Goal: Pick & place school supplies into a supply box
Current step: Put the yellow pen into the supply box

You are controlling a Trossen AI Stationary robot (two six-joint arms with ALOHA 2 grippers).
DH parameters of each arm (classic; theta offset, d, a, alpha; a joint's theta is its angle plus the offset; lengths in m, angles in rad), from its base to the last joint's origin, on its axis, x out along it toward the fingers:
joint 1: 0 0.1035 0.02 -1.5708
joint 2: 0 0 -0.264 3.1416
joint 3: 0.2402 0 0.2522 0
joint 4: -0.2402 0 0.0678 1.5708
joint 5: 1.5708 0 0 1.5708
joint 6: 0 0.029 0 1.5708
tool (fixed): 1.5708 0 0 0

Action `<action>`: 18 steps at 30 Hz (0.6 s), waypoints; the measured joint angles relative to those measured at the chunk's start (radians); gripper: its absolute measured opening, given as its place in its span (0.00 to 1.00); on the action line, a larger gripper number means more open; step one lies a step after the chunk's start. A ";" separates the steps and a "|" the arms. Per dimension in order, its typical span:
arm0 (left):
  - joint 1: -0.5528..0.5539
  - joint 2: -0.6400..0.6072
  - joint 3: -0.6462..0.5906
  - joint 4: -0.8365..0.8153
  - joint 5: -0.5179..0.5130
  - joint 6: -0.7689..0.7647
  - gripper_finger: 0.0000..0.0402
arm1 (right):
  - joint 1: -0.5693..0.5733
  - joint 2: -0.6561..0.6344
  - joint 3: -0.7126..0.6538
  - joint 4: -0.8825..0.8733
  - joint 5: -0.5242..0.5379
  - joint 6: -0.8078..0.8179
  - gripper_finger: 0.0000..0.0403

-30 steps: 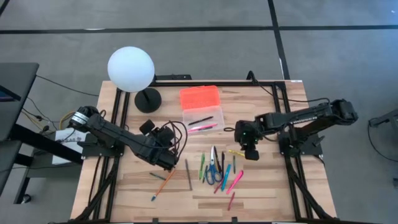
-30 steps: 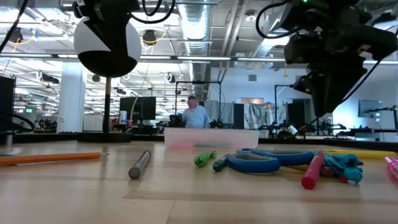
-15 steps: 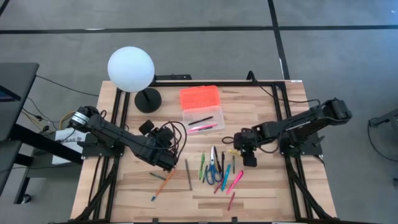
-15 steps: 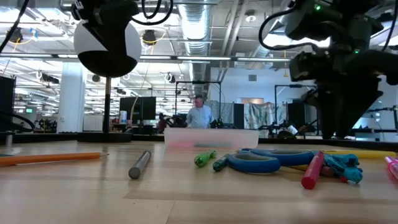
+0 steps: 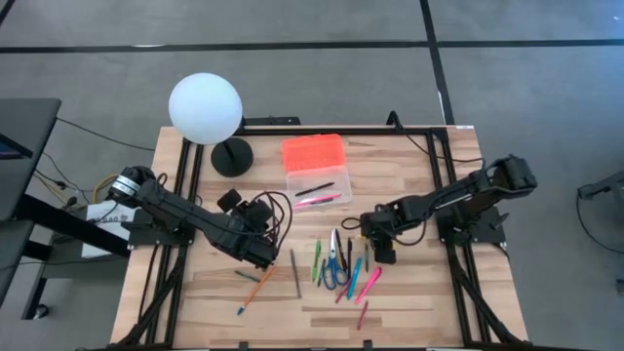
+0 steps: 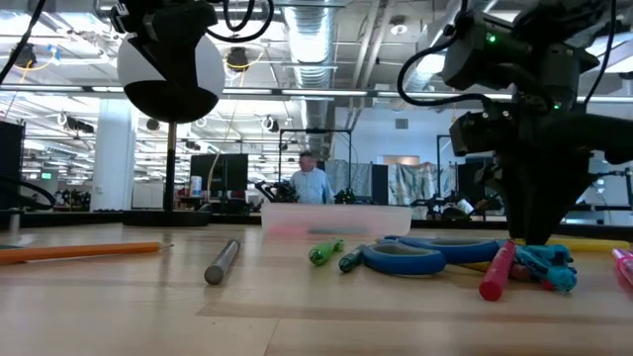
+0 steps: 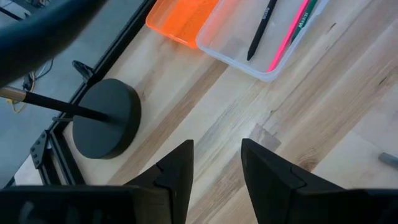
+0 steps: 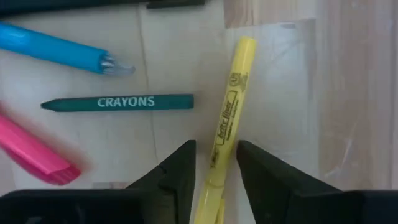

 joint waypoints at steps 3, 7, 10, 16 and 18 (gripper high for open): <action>0.000 0.000 0.000 0.000 0.000 0.002 0.32 | 0.000 0.020 0.001 -0.016 0.013 0.012 0.27; 0.000 0.000 0.000 0.000 -0.001 0.003 0.32 | 0.007 0.028 0.003 -0.028 0.029 0.013 0.24; 0.000 0.000 0.000 0.001 -0.001 0.002 0.32 | 0.016 0.027 0.003 -0.034 0.051 0.014 0.19; 0.000 0.000 0.000 0.002 -0.005 0.002 0.32 | 0.018 0.027 0.003 -0.040 0.075 0.036 0.06; 0.000 0.000 0.000 0.002 -0.013 0.002 0.32 | 0.019 0.027 0.003 -0.039 0.076 0.036 0.03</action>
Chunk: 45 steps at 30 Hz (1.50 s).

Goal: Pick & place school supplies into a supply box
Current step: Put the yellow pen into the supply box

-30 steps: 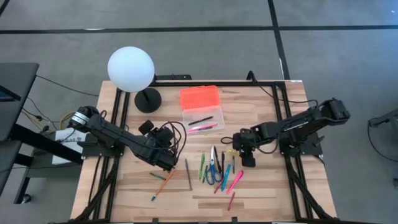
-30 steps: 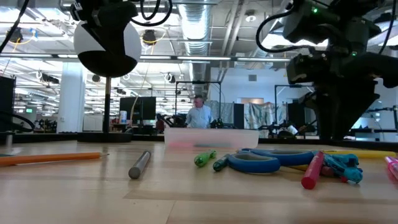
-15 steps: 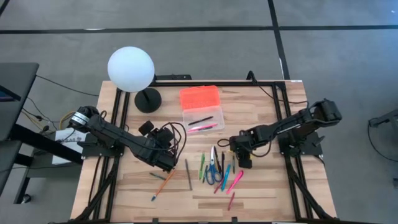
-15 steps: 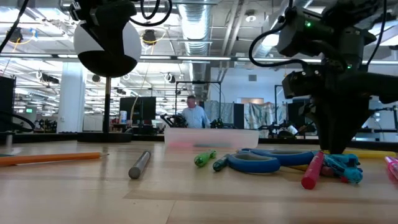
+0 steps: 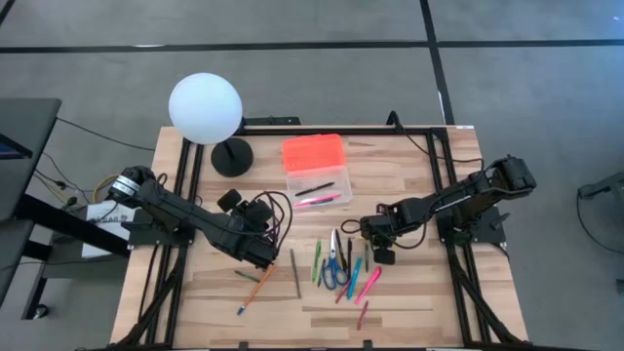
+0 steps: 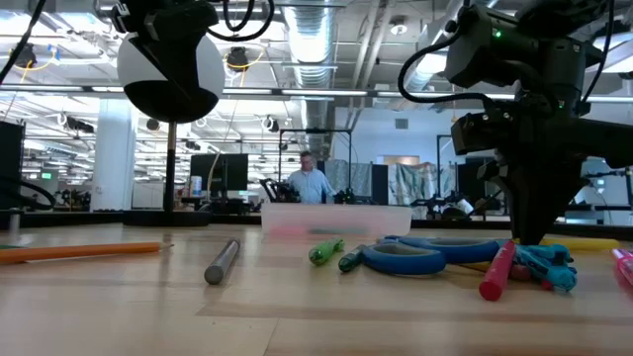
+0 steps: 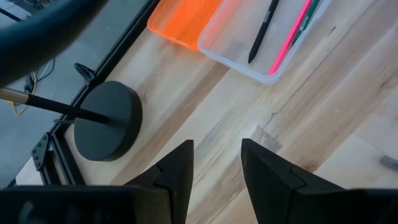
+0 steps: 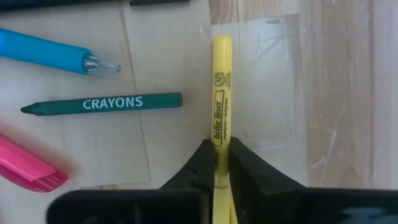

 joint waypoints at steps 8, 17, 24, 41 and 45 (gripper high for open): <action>0.000 0.000 0.000 0.000 -0.024 0.000 0.32 | 0.000 0.000 0.000 0.000 0.018 0.027 0.04; 0.000 0.000 0.000 -0.001 -0.047 0.000 0.32 | 0.000 0.004 0.014 -0.011 0.020 0.029 0.02; 0.000 0.000 0.000 -0.002 -0.056 0.000 0.32 | -0.001 0.007 0.039 -0.026 0.022 0.029 0.01; -0.022 0.000 0.000 -0.152 -0.008 -0.111 0.32 | -0.075 -0.010 0.189 -0.168 0.067 -0.087 0.01; -0.053 0.000 0.000 -0.192 -0.002 -0.187 0.32 | -0.123 -0.044 0.235 -0.168 0.084 -0.137 0.01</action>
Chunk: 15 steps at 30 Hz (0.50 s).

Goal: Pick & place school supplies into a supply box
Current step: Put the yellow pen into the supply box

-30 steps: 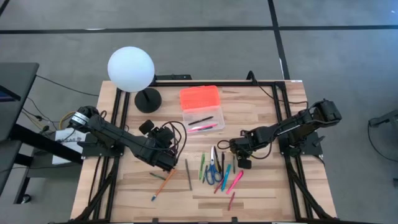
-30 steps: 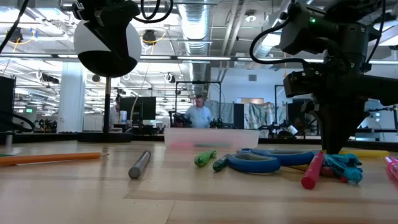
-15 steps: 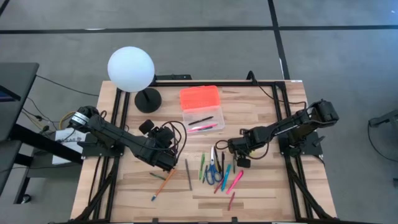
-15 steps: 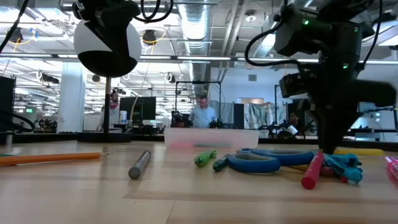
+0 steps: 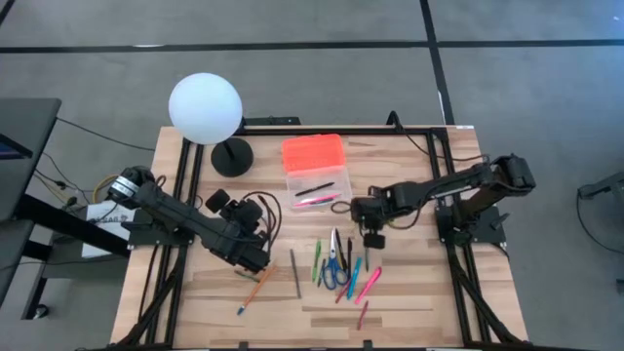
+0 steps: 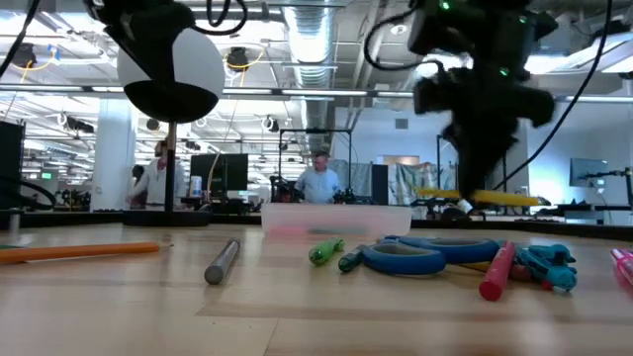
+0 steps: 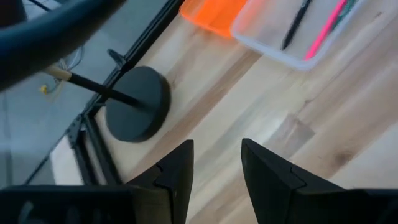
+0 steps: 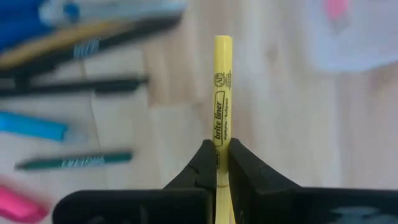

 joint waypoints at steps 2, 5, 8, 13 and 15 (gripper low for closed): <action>-0.015 0.000 0.000 0.000 0.004 -0.003 0.32 | -0.030 -0.014 0.024 0.002 0.003 -0.045 0.01; -0.035 0.000 0.000 0.000 0.005 -0.026 0.32 | -0.083 -0.022 0.061 0.026 0.003 -0.129 0.01; -0.050 0.000 0.000 0.000 0.005 -0.054 0.32 | -0.136 -0.020 0.096 0.081 0.003 -0.228 0.01; -0.071 0.000 0.000 0.001 0.005 -0.080 0.32 | -0.215 0.013 0.142 0.197 -0.010 -0.326 0.01; -0.077 0.000 0.000 0.000 0.009 -0.094 0.32 | -0.243 0.031 0.153 0.214 -0.035 -0.347 0.01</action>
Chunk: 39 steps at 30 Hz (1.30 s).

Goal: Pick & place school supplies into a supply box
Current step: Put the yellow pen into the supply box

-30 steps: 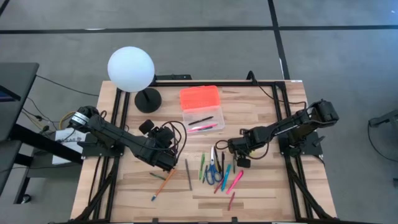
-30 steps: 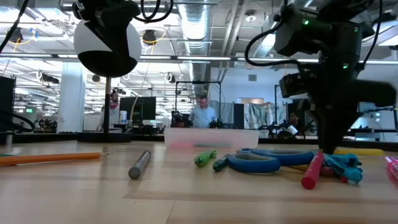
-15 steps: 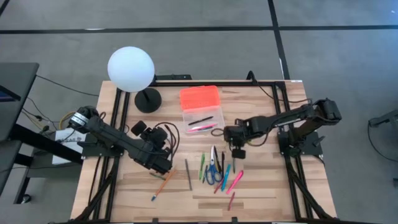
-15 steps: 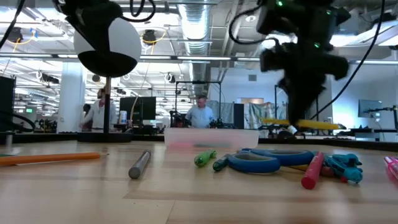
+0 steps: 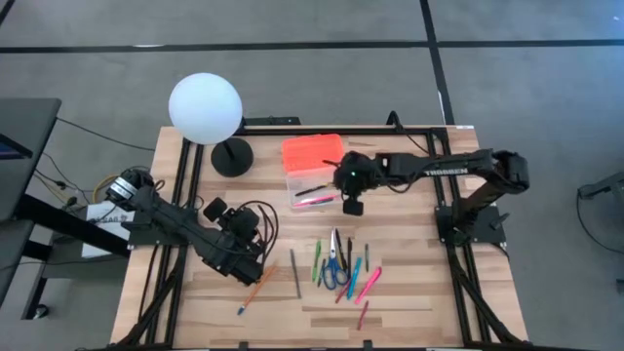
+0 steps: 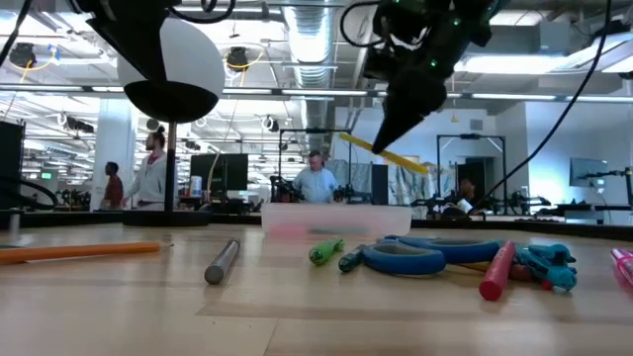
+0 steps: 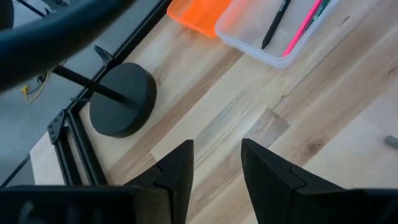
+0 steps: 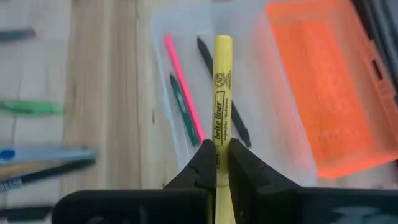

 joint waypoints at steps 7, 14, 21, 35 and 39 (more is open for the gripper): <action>-0.006 0.000 0.000 0.001 0.007 -0.033 0.32 | -0.027 0.143 0.086 0.031 -0.046 -0.074 0.01; -0.006 0.000 0.000 0.000 0.019 -0.044 0.32 | -0.045 0.255 0.199 0.031 -0.075 -0.078 0.01; -0.006 0.000 0.000 0.001 0.028 -0.059 0.32 | -0.066 0.319 0.237 0.032 -0.142 -0.096 0.02; -0.006 -0.001 0.000 0.001 0.016 -0.056 0.32 | -0.066 0.348 0.238 0.043 -0.150 -0.146 0.09; -0.006 0.000 0.000 0.001 0.012 -0.059 0.32 | -0.066 0.348 0.238 0.044 -0.150 -0.139 0.19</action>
